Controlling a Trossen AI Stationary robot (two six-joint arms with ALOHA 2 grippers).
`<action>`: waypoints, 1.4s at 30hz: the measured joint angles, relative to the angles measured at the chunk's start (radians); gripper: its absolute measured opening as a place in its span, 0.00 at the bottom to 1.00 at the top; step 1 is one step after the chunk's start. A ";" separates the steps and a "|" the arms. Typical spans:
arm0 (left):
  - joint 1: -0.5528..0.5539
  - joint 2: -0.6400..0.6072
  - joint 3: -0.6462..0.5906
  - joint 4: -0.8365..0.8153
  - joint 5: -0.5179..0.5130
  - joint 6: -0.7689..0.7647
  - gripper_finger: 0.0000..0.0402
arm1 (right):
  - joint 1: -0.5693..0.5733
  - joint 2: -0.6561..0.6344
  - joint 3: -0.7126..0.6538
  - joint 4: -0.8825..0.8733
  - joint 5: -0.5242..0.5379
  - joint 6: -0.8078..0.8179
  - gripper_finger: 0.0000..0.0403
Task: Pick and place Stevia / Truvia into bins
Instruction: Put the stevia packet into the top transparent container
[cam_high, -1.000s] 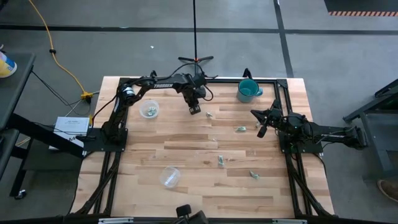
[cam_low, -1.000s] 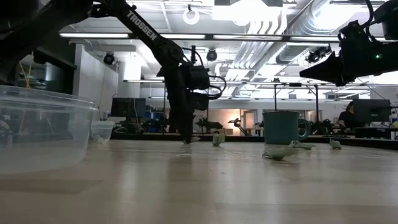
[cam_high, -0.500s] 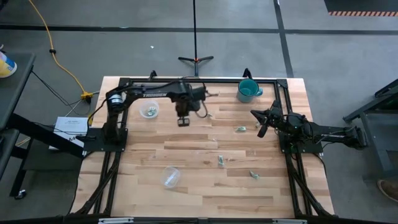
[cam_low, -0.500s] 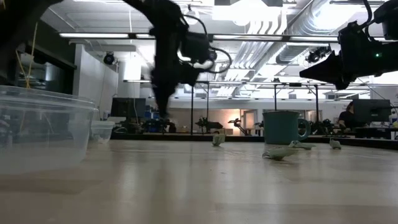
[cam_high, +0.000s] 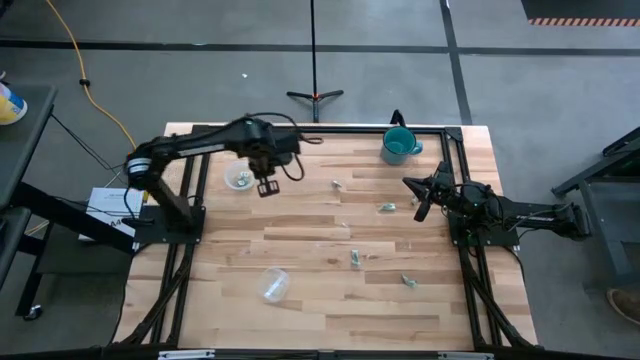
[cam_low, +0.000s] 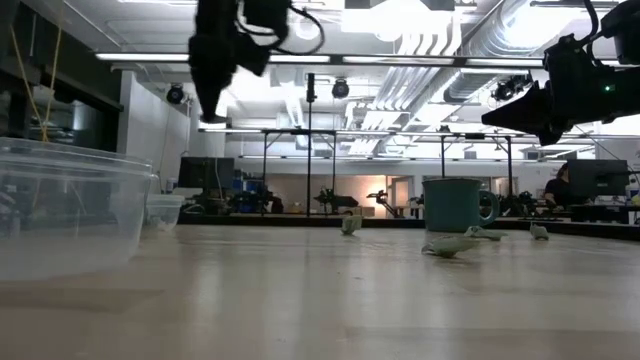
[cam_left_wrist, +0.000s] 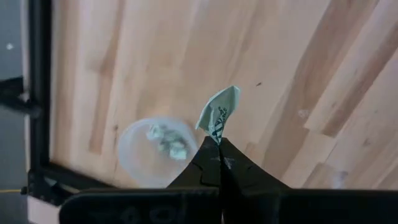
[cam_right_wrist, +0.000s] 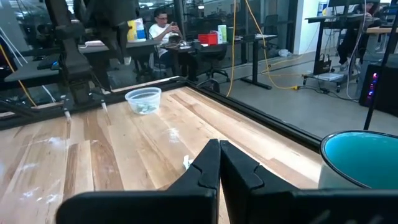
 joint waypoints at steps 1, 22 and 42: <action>0.012 -0.031 -0.031 0.013 -0.003 -0.009 0.05 | 0.000 0.000 0.000 0.000 0.000 0.000 0.00; 0.323 -0.186 -0.538 0.330 0.039 0.022 0.05 | 0.000 0.000 0.000 0.000 0.012 0.010 0.00; 0.320 -0.170 -0.538 0.401 0.113 0.048 0.07 | 0.000 0.000 0.000 0.000 0.013 -0.019 0.00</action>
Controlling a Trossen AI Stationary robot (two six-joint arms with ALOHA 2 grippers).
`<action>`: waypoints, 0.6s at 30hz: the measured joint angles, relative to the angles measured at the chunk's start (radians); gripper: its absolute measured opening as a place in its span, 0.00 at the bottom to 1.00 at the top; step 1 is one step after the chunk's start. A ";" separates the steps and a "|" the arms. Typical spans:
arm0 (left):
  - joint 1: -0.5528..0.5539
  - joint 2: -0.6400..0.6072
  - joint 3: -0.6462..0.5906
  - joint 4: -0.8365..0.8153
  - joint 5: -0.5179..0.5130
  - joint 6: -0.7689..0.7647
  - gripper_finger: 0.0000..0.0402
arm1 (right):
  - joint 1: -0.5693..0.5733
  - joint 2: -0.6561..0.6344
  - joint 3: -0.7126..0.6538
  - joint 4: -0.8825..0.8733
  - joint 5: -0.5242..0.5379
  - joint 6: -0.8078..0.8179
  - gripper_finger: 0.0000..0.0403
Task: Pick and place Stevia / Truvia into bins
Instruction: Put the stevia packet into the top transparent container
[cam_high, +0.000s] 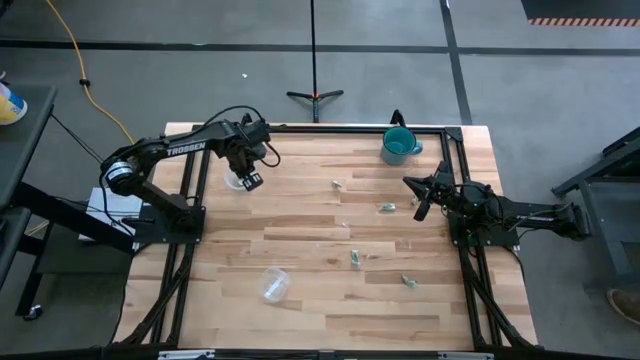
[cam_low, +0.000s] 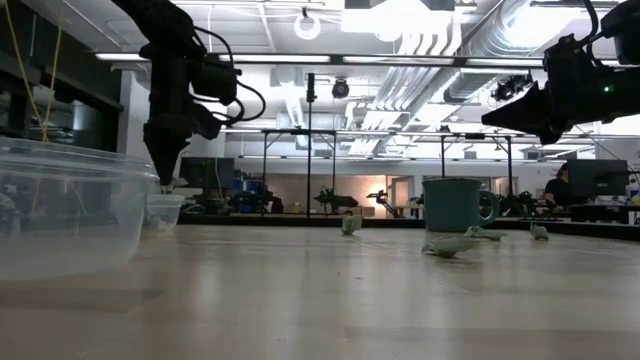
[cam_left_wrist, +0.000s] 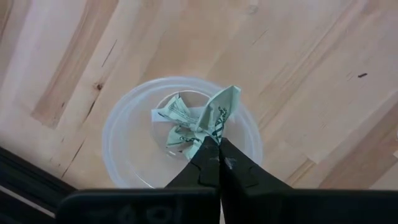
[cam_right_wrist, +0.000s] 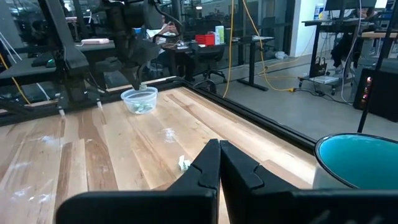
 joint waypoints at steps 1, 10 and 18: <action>0.000 0.000 0.000 -0.002 0.000 0.000 0.06 | 0.000 0.000 0.000 0.000 0.003 0.000 0.00; 0.000 0.000 0.000 -0.065 -0.038 0.003 0.08 | 0.000 0.000 0.000 0.002 0.033 -0.026 0.00; 0.000 0.000 0.000 -0.026 -0.053 -0.025 0.17 | 0.000 0.000 0.000 0.002 0.030 -0.027 0.00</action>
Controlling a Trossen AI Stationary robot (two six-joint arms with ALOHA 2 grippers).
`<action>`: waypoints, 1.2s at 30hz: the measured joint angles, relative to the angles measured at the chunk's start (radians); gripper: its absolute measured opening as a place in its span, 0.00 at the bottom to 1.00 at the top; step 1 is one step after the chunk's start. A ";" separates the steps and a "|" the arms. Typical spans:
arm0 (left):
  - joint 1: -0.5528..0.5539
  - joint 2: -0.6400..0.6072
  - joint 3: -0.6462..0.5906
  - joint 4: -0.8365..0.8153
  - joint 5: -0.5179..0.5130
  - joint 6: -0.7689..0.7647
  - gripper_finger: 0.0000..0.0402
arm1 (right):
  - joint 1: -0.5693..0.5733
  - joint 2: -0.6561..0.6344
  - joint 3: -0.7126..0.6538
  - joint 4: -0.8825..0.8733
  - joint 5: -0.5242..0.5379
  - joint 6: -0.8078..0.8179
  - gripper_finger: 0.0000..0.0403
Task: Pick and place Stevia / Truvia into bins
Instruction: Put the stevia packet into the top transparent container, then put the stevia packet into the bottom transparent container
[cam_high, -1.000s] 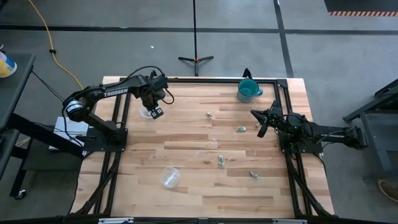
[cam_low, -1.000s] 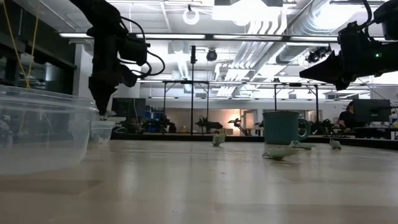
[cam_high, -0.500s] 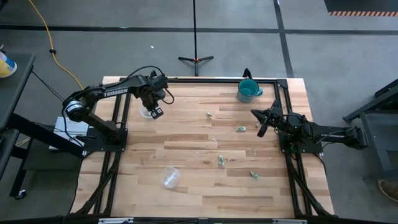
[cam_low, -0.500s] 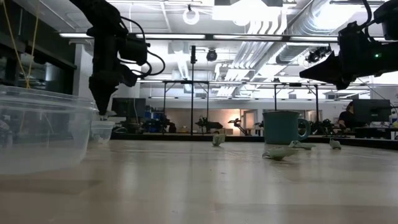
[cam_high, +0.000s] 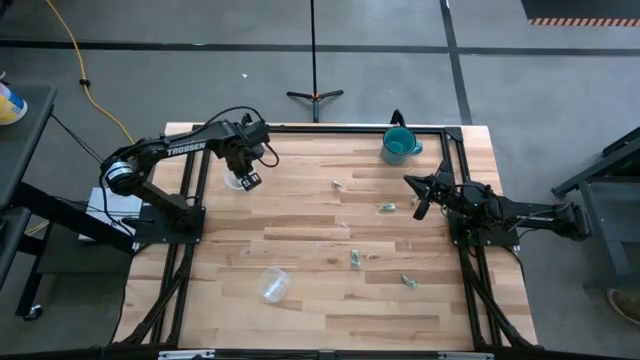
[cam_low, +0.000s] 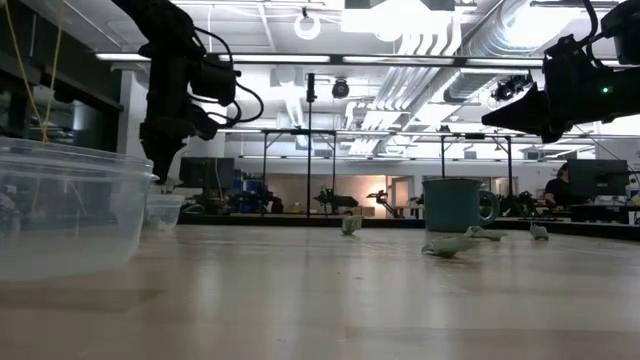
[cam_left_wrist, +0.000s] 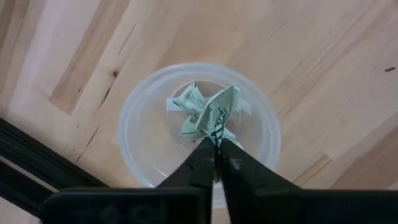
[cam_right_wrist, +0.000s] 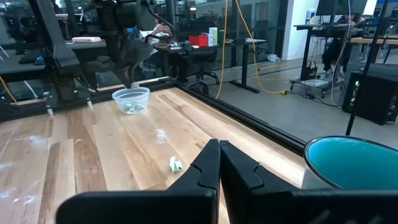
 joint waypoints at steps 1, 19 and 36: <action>0.000 0.000 0.000 -0.002 0.000 -0.002 0.20 | 0.000 0.000 0.000 0.000 0.000 0.000 0.00; -0.003 -0.033 0.000 0.140 0.398 0.182 0.51 | 0.000 0.000 0.000 -0.002 -0.020 0.024 0.00; -0.518 -0.211 0.000 0.542 0.398 0.087 0.39 | 0.003 0.000 0.000 -0.005 -0.031 0.289 0.00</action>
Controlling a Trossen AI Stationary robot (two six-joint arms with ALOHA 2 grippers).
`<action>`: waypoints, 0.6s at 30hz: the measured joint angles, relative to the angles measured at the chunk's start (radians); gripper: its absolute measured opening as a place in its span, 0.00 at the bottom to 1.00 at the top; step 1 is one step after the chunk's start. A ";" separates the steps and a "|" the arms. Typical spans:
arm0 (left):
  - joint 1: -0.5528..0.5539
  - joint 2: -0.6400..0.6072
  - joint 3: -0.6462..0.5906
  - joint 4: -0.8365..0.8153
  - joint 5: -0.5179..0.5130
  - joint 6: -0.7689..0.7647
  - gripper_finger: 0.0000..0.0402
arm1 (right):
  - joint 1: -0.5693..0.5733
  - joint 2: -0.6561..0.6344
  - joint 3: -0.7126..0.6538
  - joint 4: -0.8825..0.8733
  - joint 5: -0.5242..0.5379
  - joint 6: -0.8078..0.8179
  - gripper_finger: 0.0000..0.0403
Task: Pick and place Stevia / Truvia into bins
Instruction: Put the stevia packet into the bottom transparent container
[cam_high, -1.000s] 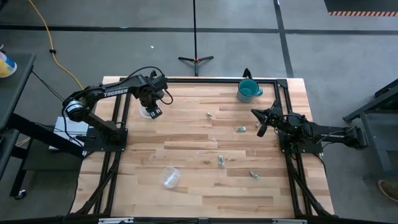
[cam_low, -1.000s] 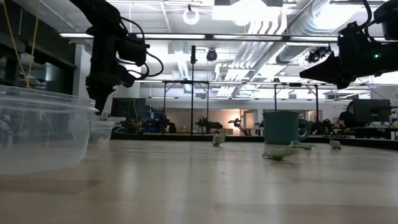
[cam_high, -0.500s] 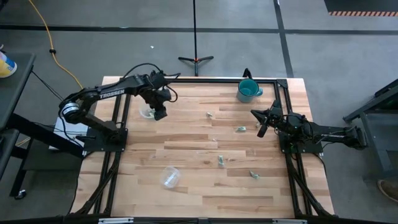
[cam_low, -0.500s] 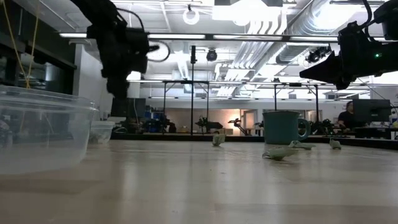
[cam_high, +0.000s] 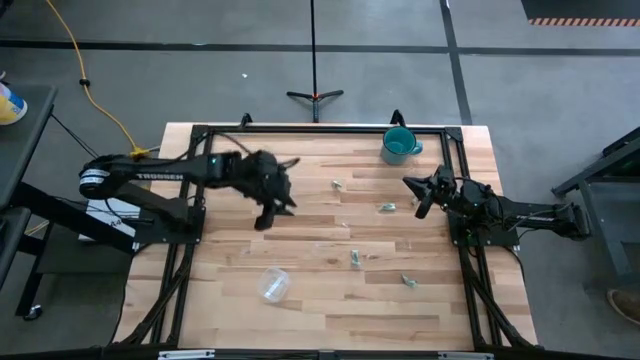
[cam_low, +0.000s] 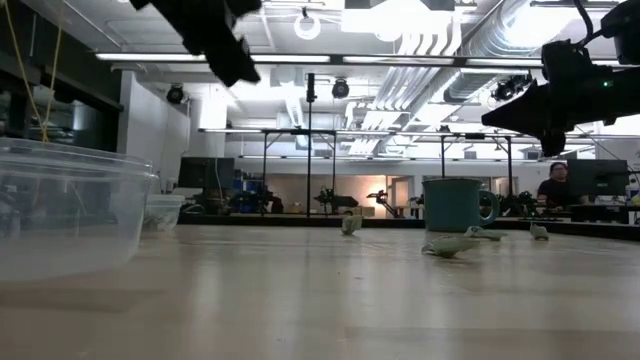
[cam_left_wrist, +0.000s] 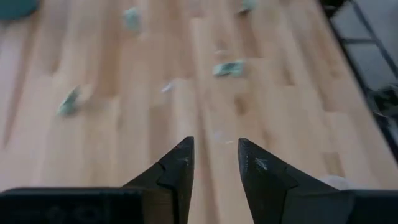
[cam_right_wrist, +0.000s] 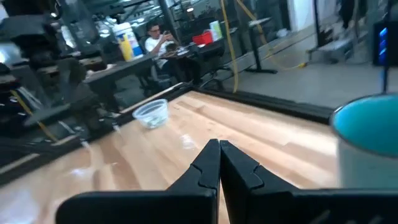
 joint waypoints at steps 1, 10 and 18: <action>-0.025 -0.001 0.000 0.020 -0.005 0.003 0.39 | 0.004 0.000 0.000 -0.001 -0.007 0.016 0.00; -0.148 -0.033 -0.087 0.328 -0.009 0.024 0.39 | 0.113 0.014 0.000 0.072 -0.025 0.050 0.00; -0.150 -0.237 -0.252 0.433 -0.069 -0.006 0.39 | 0.248 0.125 0.000 0.219 0.109 -0.090 0.00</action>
